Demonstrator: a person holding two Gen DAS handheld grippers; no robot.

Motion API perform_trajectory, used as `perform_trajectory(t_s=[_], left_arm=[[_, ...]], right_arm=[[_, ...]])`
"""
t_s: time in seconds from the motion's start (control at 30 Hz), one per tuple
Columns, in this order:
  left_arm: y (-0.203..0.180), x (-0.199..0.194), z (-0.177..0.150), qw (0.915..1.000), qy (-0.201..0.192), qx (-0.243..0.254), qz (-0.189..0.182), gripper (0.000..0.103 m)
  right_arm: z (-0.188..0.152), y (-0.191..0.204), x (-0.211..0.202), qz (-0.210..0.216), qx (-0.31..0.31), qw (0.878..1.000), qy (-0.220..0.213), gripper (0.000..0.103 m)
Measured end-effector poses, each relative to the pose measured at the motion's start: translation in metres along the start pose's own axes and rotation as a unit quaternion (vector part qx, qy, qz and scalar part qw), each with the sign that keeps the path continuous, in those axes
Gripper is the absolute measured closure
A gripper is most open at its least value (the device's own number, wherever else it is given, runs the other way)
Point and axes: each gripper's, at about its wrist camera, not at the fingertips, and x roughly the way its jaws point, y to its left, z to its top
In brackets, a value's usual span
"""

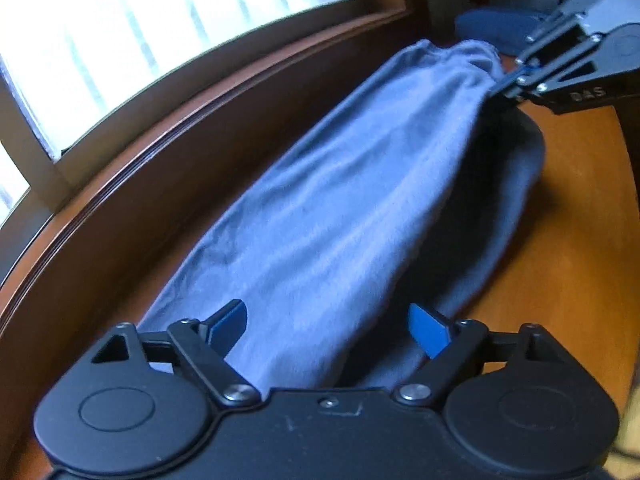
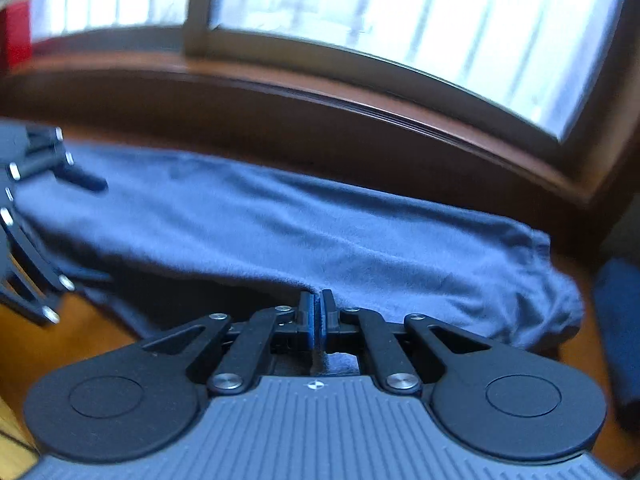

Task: Fold clothes

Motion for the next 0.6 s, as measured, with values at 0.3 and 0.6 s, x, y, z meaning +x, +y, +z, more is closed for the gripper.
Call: perform_trajectory(t_s=[0.3, 0.6], left_arm=[[0.005, 0.014, 0.008, 0.9975, 0.018, -0.015, 0.066, 0.036], [0.022, -0.027, -0.018, 0.9984, 0.04, -0.035, 0.021, 0.035]], right_arm=[[-0.012, -0.001, 0.001, 0.01, 0.008, 1.0, 0.004, 0.1], [-0.037, 0.049, 0.008, -0.045, -0.168, 0.983, 0.06, 0.081]])
